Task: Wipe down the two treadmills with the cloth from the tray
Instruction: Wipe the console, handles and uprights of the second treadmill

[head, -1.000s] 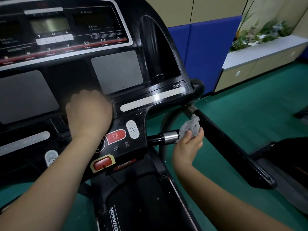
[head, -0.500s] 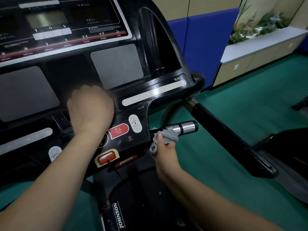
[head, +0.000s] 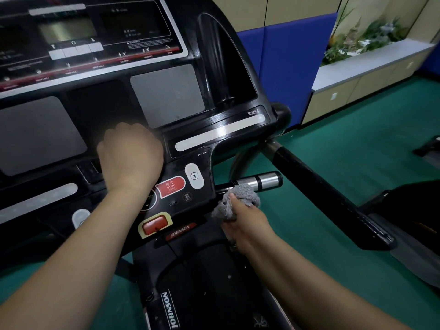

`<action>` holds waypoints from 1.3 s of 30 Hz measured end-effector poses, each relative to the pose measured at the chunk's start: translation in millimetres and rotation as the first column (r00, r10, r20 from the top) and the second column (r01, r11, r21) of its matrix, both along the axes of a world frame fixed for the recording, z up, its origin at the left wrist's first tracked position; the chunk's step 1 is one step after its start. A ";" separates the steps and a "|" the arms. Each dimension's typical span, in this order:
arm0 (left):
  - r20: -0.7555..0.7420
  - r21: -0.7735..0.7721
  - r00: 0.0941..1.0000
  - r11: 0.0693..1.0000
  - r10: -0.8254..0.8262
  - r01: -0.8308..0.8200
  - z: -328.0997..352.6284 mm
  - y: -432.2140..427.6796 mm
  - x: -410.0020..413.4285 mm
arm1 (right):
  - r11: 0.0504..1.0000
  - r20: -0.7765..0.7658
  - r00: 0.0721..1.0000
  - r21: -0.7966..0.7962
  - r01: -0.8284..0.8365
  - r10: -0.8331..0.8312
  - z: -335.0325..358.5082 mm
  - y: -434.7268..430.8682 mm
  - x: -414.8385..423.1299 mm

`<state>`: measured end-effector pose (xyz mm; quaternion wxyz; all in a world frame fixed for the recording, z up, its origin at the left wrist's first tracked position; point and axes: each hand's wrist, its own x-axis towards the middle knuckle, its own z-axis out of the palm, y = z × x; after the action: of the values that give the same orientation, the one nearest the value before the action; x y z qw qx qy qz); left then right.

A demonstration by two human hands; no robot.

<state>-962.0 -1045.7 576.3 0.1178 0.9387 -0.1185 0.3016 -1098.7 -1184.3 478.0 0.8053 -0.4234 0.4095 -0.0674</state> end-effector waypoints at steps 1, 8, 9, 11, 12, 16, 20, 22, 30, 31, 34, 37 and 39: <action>0.000 0.000 1.000 1.000 -0.001 0.001 0.2 -0.2 0.2 | 0.998 0.000 1.000 -0.065 -0.014 0.014 3.6 -0.6 -5.5; -0.004 -0.010 1.000 1.000 -0.012 0.012 0.0 0.2 -0.2 | 0.847 0.144 0.981 -0.531 -0.033 0.129 36.4 -13.1 -28.1; -0.007 -0.011 1.000 1.000 -0.012 0.012 -0.1 0.0 -0.3 | 0.810 0.178 0.972 -0.586 -0.022 0.156 47.3 -19.8 -25.6; -0.014 -0.011 1.000 1.000 -0.010 0.010 0.2 -0.5 -0.6 | 0.649 0.184 0.966 -0.761 0.022 0.183 67.4 -39.6 -17.9; -0.014 -0.009 1.000 1.000 -0.008 0.008 0.3 -0.5 -0.6 | 0.477 0.135 0.974 -0.878 0.032 0.182 73.5 -51.0 -13.9; -0.016 -0.009 1.000 1.000 -0.008 0.007 0.7 0.2 -0.2 | -0.312 -0.375 0.850 -0.912 -0.267 0.370 58.0 -72.3 -6.0; -0.017 0.000 1.000 1.000 -0.001 0.001 0.7 -0.9 -0.8 | -0.416 -0.548 0.684 -0.830 -0.373 0.482 20.8 -71.6 -8.7; -0.020 0.009 1.000 1.000 0.006 -0.005 1.0 -1.5 -0.5 | -0.330 -0.457 0.735 -0.886 -0.326 0.501 21.3 -66.6 -0.9; -0.005 0.008 1.000 1.000 0.008 -0.008 2.1 -2.4 -1.7 | -0.590 -0.368 0.818 -0.806 -0.043 0.443 3.3 -77.6 16.7; -0.002 0.009 1.000 1.000 0.007 -0.007 2.0 -2.2 -1.5 | -0.603 -0.395 0.791 -0.797 -0.041 0.467 2.9 -86.4 15.5; 0.002 0.008 1.000 1.000 0.008 -0.009 1.3 -0.5 -1.5 | -0.555 -0.403 0.787 -0.826 -0.093 0.467 1.1 -109.1 8.0; 0.003 -0.007 1.000 1.000 0.006 -0.006 0.4 -0.9 -1.9 | -0.429 -0.368 0.830 -0.886 -0.177 0.418 -2.1 -138.9 -7.4; 0.041 0.005 0.999 0.999 -0.036 0.035 0.1 -1.3 -1.7 | -0.410 -0.379 0.848 -0.886 -0.217 0.370 -2.3 -144.5 -12.0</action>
<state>-963.6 -1047.0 576.5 0.1185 0.9304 -0.1382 0.3183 -1110.8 -1328.9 475.7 0.1371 -0.9768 0.0144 -0.1637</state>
